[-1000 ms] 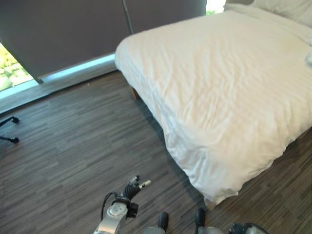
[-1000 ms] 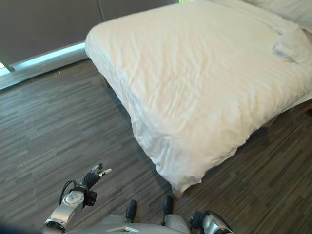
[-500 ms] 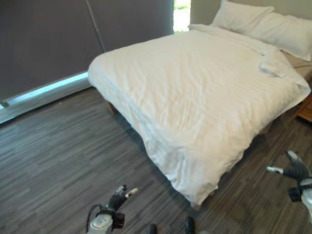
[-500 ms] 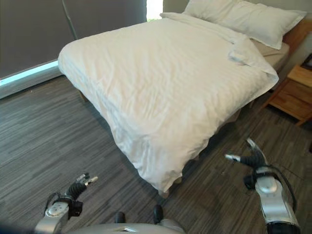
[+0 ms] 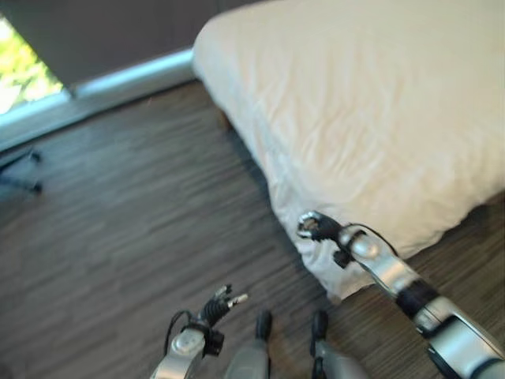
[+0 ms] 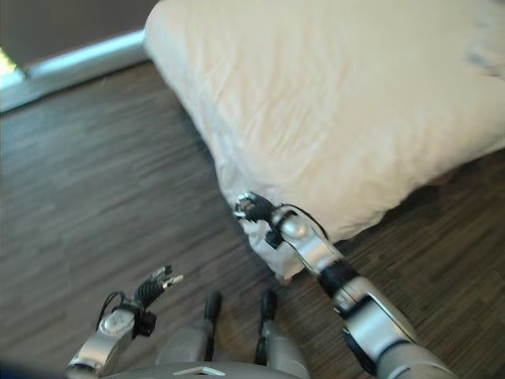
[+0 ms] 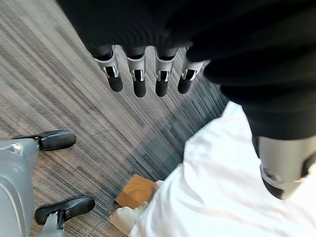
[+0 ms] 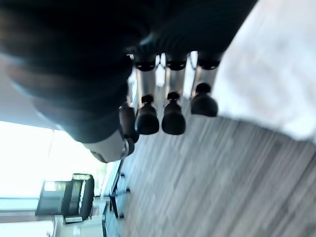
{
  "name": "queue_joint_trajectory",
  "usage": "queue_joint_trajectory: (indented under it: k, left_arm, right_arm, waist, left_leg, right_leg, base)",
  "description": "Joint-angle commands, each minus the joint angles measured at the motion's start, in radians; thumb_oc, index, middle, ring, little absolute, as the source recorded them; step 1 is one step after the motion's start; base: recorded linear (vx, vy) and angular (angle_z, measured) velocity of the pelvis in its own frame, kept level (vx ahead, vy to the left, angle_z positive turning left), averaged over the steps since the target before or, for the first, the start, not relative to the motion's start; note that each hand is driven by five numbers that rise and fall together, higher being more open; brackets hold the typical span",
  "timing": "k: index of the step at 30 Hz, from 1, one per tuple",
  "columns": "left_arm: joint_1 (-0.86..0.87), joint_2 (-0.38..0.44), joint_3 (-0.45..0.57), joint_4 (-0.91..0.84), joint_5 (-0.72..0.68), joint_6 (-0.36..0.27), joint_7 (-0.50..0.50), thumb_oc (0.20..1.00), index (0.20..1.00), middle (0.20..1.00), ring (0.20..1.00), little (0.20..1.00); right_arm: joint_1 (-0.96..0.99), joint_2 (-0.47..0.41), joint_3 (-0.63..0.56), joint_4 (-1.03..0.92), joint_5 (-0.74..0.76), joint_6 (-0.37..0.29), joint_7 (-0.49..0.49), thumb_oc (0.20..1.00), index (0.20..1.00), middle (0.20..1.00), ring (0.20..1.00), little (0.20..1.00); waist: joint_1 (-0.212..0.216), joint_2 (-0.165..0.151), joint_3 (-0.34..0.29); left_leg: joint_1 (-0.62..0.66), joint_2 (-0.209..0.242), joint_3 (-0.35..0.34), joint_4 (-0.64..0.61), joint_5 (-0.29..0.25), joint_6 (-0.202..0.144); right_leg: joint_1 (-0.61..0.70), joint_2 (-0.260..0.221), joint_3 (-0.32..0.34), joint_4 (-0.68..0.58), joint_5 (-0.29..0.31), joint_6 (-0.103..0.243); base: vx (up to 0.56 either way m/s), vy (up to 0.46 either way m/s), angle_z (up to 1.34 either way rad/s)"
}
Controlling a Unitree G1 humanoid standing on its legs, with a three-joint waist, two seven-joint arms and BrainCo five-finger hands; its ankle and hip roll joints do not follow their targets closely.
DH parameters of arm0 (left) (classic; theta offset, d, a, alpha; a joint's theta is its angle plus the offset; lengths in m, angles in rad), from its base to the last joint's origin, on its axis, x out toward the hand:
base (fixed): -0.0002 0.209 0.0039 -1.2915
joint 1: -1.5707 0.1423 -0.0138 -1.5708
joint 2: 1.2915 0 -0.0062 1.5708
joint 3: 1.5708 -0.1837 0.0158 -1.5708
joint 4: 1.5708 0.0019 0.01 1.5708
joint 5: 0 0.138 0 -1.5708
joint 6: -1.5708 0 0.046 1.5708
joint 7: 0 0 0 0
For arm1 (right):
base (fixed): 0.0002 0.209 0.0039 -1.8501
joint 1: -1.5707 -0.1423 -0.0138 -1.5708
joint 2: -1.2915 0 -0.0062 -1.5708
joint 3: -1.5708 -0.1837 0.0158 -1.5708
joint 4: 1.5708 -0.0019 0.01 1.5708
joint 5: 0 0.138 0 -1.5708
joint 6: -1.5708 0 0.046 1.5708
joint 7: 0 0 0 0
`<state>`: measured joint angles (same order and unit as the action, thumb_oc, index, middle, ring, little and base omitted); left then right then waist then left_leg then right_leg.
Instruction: Making the bed.
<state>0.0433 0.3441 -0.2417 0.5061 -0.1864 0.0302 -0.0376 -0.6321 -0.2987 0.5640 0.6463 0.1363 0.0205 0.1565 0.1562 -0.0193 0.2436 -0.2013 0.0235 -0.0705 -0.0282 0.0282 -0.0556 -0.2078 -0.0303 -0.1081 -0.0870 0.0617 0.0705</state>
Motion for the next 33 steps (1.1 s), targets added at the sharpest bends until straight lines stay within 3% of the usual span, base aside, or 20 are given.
queue_joint_trajectory:
  k: [1,9,14,17,20,21,26,33]
  left_arm:
    - [-0.013,0.030,0.008,-0.008,-0.044,-0.046,0.036,1.000,1.000,1.000,1.000,1.000]
    - [-0.055,0.033,-0.032,-0.025,-0.104,-0.049,0.059,1.000,1.000,1.000,1.000,1.000]
    - [-0.050,0.014,-0.048,-0.060,-0.120,-0.052,0.065,1.000,1.000,1.000,1.000,1.000]
    - [-0.056,-0.011,-0.056,-0.051,-0.113,-0.047,0.072,1.000,1.000,1.000,1.000,1.000]
    - [-0.062,-0.021,-0.058,-0.044,-0.104,-0.044,0.068,1.000,1.000,1.000,1.000,1.000]
    - [-0.055,-0.024,-0.045,-0.067,-0.090,-0.046,0.060,1.000,1.000,1.000,1.000,1.000]
    - [-0.032,-0.021,-0.013,-0.096,-0.087,-0.040,0.039,1.000,1.000,1.000,1.000,1.000]
    - [-0.010,-0.015,0.026,-0.079,-0.049,-0.023,0.014,1.000,1.000,1.000,1.000,1.000]
  right_arm:
    - [-0.070,-0.066,-0.050,0.027,0.035,-0.016,-0.088,0.200,0.200,0.200,0.200,0.200]
    - [-0.239,-0.139,-0.205,0.472,0.089,0.014,-0.178,0.200,0.200,0.200,0.200,0.200]
    - [-0.183,-0.205,-0.367,0.584,0.201,-0.010,-0.219,0.200,0.200,0.200,0.200,0.200]
    - [-0.046,-0.186,-0.470,0.668,0.272,-0.018,-0.247,0.200,0.200,0.200,0.200,0.200]
    - [0.044,-0.150,-0.484,0.719,0.247,-0.001,-0.233,0.200,0.200,0.200,0.200,0.200]
    - [0.194,-0.111,-0.520,0.803,0.174,0.040,-0.216,0.200,0.200,0.200,0.200,0.200]
    - [0.379,-0.087,-0.573,0.851,0.122,0.078,-0.168,0.200,0.200,0.200,0.200,0.200]
    - [0.507,-0.109,-0.667,0.720,0.225,0.034,-0.162,0.200,0.200,0.200,0.200,0.200]
  waist:
    - [0.016,0.006,0.011]
    - [0.055,0.057,0.075]
    - [0.050,0.098,0.114]
    - [0.027,0.113,0.145]
    - [0.010,0.114,0.153]
    - [-0.024,0.111,0.157]
    - [-0.076,0.093,0.148]
    - [-0.142,0.058,0.076]
  left_leg:
    - [0.038,-0.034,-0.019,-0.059,0.099,0.033]
    - [-0.067,-0.042,-0.032,-0.059,0.133,0.027]
    - [-0.127,-0.042,-0.016,-0.059,0.144,0.026]
    - [-0.146,-0.035,0.004,-0.059,0.144,0.025]
    - [-0.142,-0.032,0.012,-0.059,0.140,0.027]
    - [-0.131,-0.028,0.025,-0.059,0.130,0.032]
    - [-0.096,-0.022,0.050,-0.059,0.110,0.034]
    - [-0.013,-0.023,0.061,-0.059,0.074,0.035]
  right_leg:
    - [0.076,-0.060,0.027,0.000,0.113,0.017]
    - [-0.026,-0.060,0.023,0.000,0.141,0.017]
    - [-0.096,-0.059,0.047,0.000,0.153,0.023]
    - [-0.124,-0.054,0.067,0.000,0.159,0.025]
    - [-0.126,-0.052,0.073,0.000,0.157,0.025]
    - [-0.124,-0.048,0.087,0.000,0.153,0.026]
    - [-0.108,-0.043,0.104,0.000,0.143,0.027]
    - [-0.032,-0.045,0.108,0.000,0.112,0.024]
  base:
    - [-0.11,-0.006,0.37]
    - [-0.09,0.005,0.08]
    - [-0.05,0.031,-0.04]
    - [-0.01,0.019,-0.20]
    - [0.05,0.010,-0.17]
    - [0.05,0.006,-0.05]
    - [0.07,0.010,-0.12]
    - [0.09,0.006,-0.24]
